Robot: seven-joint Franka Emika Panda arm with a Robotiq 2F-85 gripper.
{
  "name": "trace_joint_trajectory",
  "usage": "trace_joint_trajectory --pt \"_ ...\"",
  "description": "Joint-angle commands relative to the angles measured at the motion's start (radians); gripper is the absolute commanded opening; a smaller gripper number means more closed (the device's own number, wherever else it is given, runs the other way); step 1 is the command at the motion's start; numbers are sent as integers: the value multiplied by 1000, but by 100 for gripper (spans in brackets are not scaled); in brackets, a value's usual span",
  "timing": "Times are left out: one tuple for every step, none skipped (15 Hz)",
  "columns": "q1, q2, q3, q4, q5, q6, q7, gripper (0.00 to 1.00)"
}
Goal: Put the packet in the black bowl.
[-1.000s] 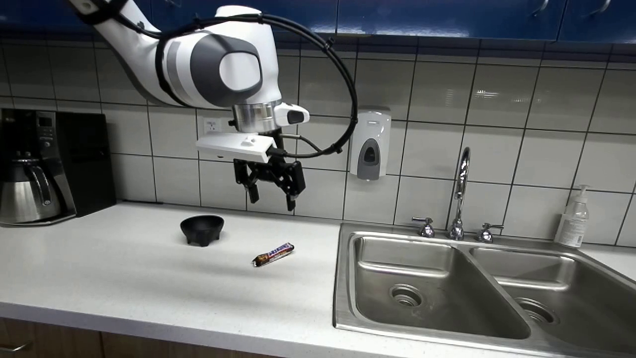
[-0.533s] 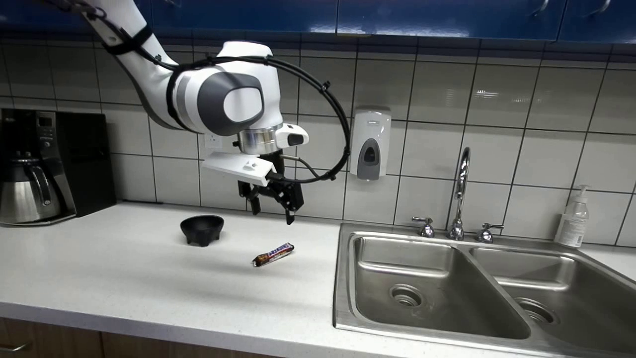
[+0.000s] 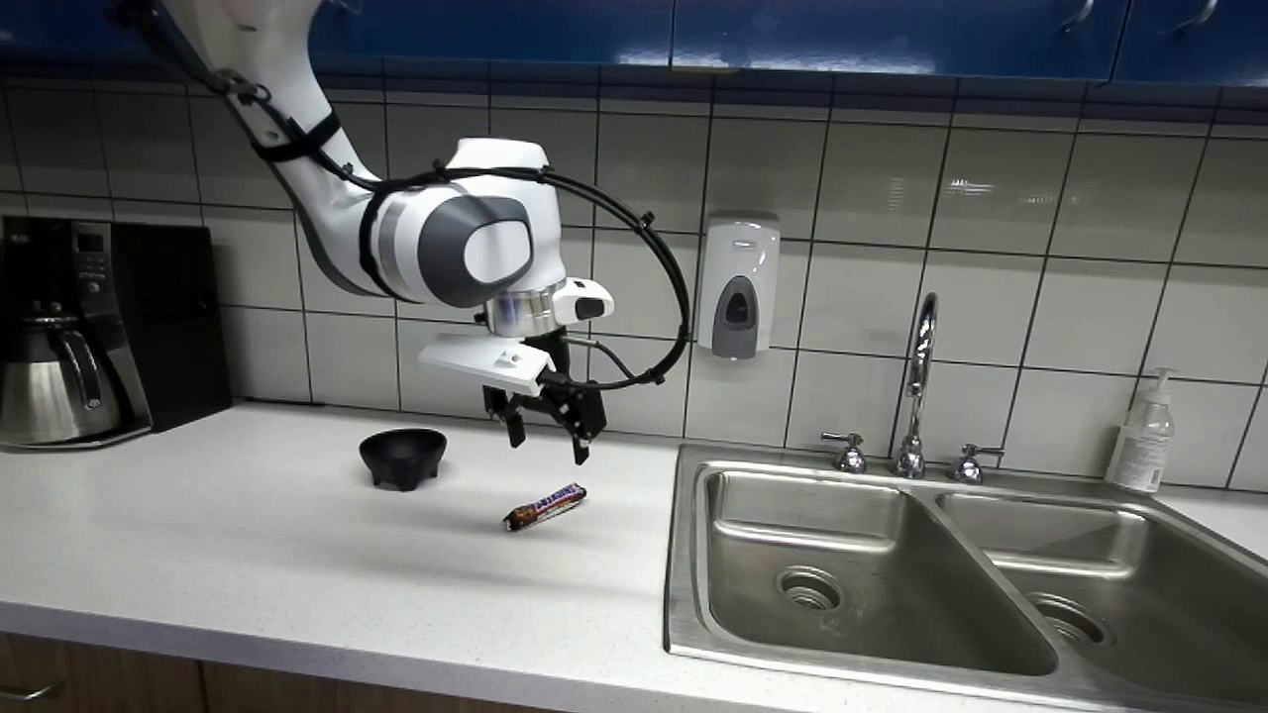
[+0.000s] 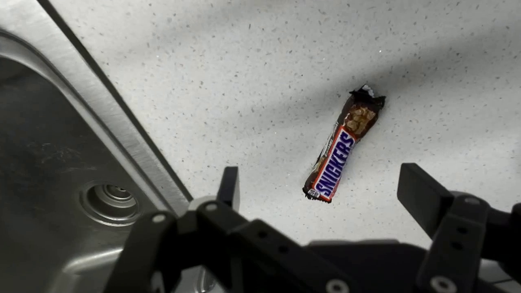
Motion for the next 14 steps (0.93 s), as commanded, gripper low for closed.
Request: trace_joint_trajectory --pt "-8 88 28 69 9 14 43 100" --pt "-8 103 31 79 6 17 53 100" --pt "-8 120 33 89 4 21 62 100" --pt "-7 136 36 100 -2 24 79 100" --pt "-7 150 37 108 -4 28 91 100" --pt "-6 166 38 117 -9 33 107 100" --pt "-4 178 39 124 -13 37 121 100" --pt "-3 191 38 132 -17 40 136 100" --pt "0 202 38 139 -21 44 151 100" --pt "3 214 37 145 -23 46 165 100" --pt "6 225 35 151 -28 50 182 100" --pt "10 235 33 156 -30 53 196 100" --pt "14 246 31 161 -35 57 212 100" --pt "17 257 29 168 -38 56 226 100"
